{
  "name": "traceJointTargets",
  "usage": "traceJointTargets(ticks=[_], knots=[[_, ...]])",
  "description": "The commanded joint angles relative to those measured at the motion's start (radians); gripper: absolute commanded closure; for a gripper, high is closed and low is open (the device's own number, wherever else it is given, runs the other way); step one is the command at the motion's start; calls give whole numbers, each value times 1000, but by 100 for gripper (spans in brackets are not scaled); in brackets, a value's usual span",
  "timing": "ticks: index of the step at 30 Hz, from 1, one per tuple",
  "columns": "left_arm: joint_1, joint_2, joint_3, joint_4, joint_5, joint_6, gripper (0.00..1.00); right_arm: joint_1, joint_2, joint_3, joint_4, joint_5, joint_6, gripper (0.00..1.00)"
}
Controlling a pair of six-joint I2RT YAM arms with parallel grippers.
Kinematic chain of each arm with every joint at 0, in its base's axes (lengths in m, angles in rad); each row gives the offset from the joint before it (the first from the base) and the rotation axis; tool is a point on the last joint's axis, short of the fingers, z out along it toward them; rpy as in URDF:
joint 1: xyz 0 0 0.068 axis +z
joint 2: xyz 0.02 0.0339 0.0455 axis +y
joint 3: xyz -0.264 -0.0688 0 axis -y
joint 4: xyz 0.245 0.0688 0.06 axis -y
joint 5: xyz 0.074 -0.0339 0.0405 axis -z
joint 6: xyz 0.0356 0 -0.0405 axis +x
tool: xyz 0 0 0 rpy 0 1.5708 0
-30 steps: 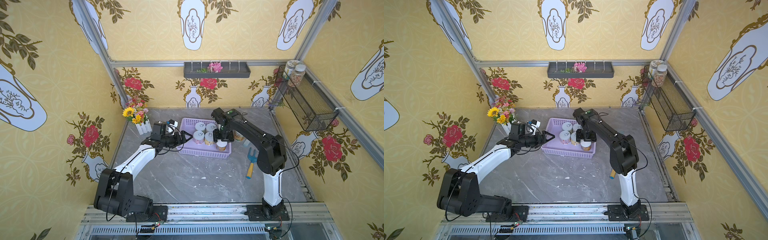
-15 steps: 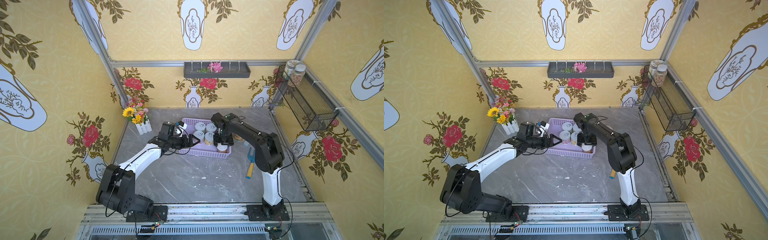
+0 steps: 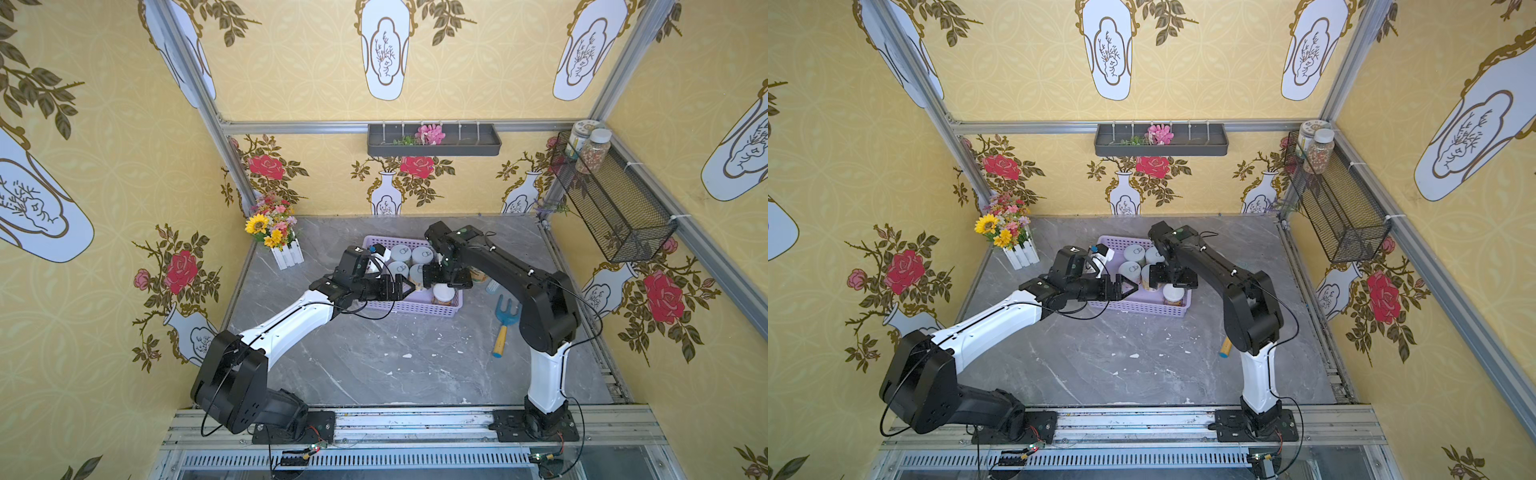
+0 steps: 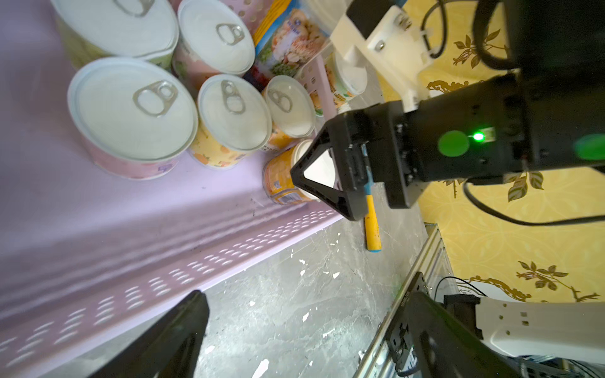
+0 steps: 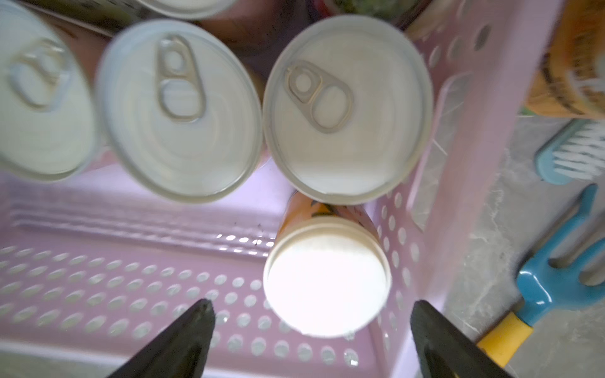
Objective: Put the canned food in the basket
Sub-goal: Place the canned food in the basket, then pick up the canned food from the center of the board.
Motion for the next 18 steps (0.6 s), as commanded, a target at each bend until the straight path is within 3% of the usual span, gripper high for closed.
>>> traceJointTargets(ticks=[1,8,12,18], knots=[[-53,24,45,-2,-162,47,0,-38,-95,-52,51,-51,33,2],[-177,142,194,-12,-320,121,0,-254,-214,-155,96,-74,1,0],[-219,242,318,-28,-375,161,0,-356,-177,-151,119,-84,-8,0],[-263,387,518,-77,-426,280,0,-413,-42,-57,158,-109,-23,3]])
